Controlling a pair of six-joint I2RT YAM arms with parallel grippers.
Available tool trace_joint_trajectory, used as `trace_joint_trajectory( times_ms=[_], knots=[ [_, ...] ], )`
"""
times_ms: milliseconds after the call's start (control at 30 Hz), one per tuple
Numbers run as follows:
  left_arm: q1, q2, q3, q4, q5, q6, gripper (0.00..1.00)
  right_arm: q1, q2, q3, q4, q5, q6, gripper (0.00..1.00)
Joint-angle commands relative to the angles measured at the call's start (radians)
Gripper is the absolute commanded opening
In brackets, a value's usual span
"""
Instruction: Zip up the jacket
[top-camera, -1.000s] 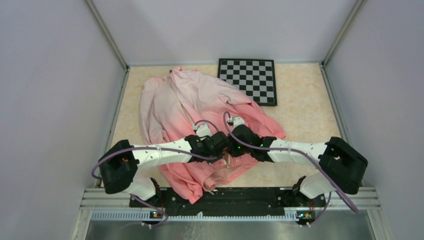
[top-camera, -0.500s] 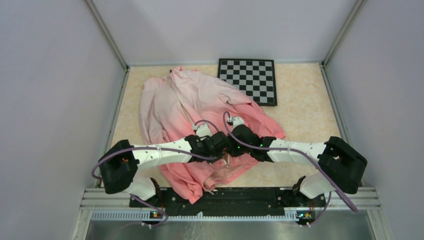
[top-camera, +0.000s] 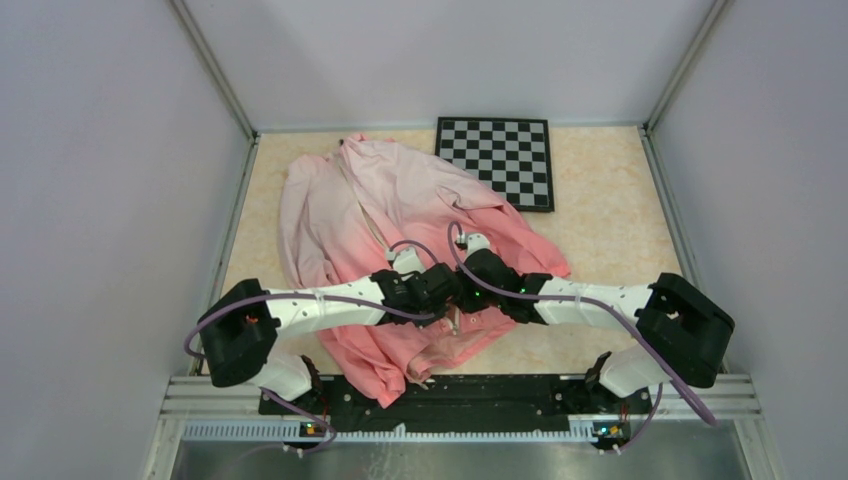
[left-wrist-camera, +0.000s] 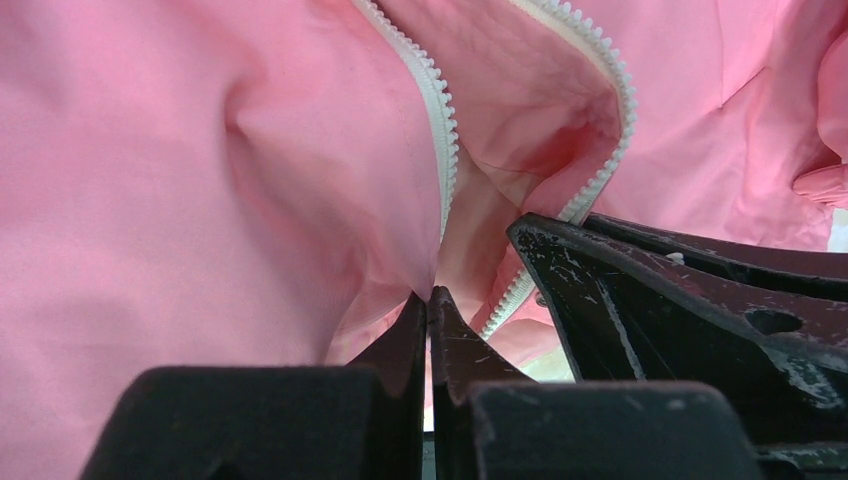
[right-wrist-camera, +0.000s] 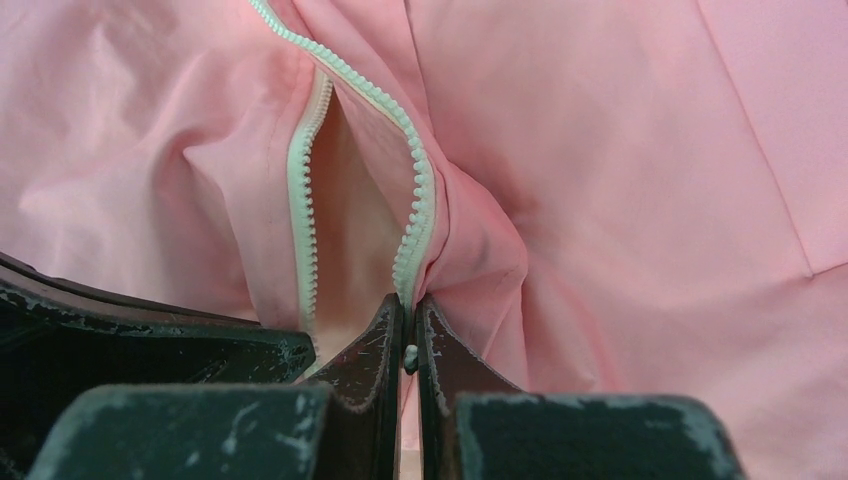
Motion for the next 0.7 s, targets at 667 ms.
trace_joint_trajectory(
  times_ms=[667],
  knots=[
    [-0.011,0.015,0.035,0.096,0.030,0.183,0.00,0.010,0.030,0.163,-0.060,0.017,0.004,0.00]
  ],
)
